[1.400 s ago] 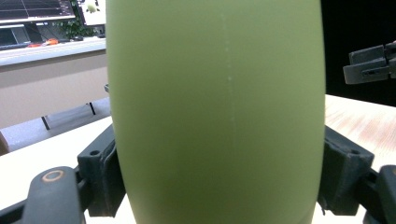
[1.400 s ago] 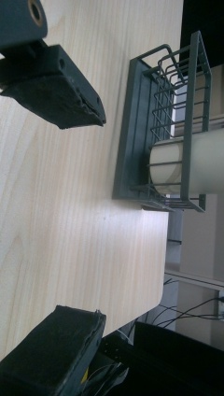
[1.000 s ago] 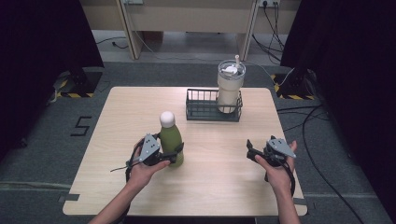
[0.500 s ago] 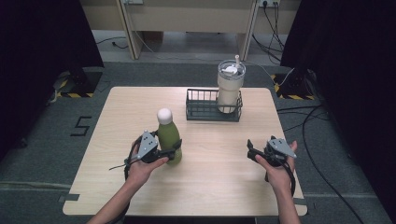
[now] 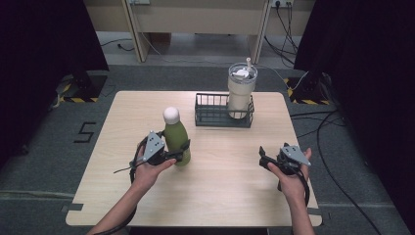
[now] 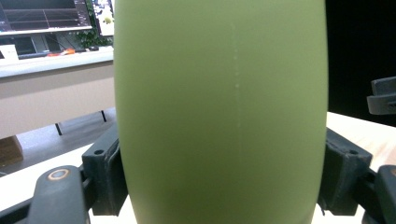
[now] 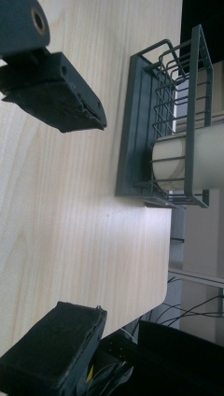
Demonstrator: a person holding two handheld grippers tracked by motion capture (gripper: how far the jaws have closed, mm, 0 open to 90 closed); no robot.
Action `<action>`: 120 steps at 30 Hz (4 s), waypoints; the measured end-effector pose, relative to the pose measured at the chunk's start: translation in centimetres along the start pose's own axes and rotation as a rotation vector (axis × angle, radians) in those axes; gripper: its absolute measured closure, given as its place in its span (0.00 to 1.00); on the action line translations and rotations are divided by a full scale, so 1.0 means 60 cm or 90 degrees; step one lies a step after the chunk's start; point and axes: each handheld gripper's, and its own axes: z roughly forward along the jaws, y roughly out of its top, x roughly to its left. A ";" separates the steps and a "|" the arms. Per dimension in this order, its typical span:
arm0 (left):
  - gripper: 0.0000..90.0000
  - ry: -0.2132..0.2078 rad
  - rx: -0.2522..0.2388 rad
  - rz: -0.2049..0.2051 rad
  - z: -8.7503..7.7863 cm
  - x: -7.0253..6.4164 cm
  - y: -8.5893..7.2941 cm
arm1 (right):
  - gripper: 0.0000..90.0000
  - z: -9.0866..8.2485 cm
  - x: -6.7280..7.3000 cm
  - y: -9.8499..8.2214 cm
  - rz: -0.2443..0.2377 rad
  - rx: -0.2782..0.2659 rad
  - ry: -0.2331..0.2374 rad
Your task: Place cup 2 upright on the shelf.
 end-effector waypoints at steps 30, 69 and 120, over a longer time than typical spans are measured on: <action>0.22 0.012 -0.027 0.002 0.043 0.021 0.042 | 0.10 0.003 0.001 -0.005 0.010 0.006 0.000; 0.22 0.002 -0.050 0.009 0.121 0.028 0.097 | 0.11 0.004 0.002 -0.006 0.014 0.009 0.005; 0.22 0.029 -0.063 0.008 0.212 0.050 0.144 | 0.11 0.006 0.002 -0.013 0.023 0.015 0.009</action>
